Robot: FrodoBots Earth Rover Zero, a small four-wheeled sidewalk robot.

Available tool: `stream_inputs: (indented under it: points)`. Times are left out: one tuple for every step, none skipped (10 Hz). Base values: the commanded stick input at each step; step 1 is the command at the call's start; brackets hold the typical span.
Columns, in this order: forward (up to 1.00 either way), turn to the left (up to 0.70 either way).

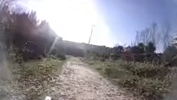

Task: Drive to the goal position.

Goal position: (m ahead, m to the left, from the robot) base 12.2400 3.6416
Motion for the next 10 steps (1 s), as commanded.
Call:
stream_inputs:
  points:
    - [0.5, 0.0]
    - [0.5, 0.0]
    - [0.5, 0.0]
    - [0.5, 0.0]
    - [0.5, 0.0]
    - [0.5, 0.0]
    - [0.5, 0.0]
    - [0.5, 0.0]
    - [0.5, 0.0]
    - [0.5, 0.0]
